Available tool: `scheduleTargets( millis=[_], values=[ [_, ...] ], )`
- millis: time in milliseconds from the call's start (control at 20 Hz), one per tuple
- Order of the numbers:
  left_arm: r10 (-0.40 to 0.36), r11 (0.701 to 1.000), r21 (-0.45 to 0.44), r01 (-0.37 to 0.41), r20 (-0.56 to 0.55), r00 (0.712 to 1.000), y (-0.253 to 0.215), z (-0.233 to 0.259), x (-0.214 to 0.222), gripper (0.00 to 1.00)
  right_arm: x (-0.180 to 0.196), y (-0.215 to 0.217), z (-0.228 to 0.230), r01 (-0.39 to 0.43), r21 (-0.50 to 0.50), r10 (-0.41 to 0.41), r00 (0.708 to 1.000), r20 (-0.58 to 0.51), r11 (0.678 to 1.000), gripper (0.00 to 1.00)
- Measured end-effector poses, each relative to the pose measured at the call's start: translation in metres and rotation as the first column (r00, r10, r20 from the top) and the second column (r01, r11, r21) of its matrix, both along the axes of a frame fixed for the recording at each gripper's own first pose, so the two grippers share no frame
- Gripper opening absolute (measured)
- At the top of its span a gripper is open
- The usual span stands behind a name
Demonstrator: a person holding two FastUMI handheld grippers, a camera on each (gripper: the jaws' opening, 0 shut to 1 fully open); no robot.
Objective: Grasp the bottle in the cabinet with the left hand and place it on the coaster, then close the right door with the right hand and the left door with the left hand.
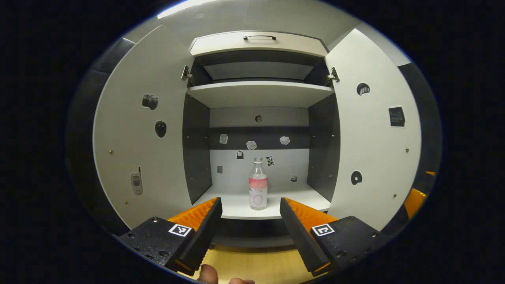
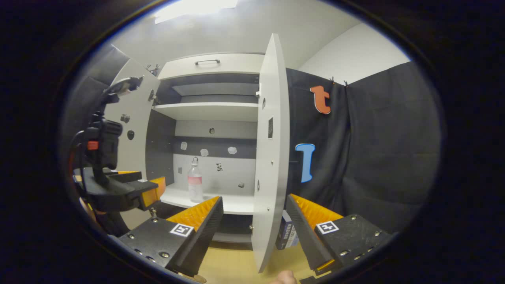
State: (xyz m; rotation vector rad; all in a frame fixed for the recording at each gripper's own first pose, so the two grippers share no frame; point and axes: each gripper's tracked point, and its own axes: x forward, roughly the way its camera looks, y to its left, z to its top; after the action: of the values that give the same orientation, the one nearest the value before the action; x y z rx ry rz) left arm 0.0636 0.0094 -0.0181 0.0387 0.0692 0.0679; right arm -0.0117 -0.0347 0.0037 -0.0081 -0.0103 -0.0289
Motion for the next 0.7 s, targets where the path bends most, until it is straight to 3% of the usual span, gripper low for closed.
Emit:
scheduleTargets(
  millis=[450,700],
  values=[
    [-0.001,1.000,0.012,0.002,-0.068,0.998,0.003,-0.031,0.116,0.95,-0.004,-0.049,-0.015,0.168,-0.032,-0.169,0.985,-0.021,0.985,0.98],
    [0.005,0.999,0.039,-0.003,-0.047,0.999,0.002,-0.029,0.174,0.95,-0.002,-0.076,-0.029,0.258,-0.038,-0.259,0.964,-0.053,0.966,0.97]
  ],
)
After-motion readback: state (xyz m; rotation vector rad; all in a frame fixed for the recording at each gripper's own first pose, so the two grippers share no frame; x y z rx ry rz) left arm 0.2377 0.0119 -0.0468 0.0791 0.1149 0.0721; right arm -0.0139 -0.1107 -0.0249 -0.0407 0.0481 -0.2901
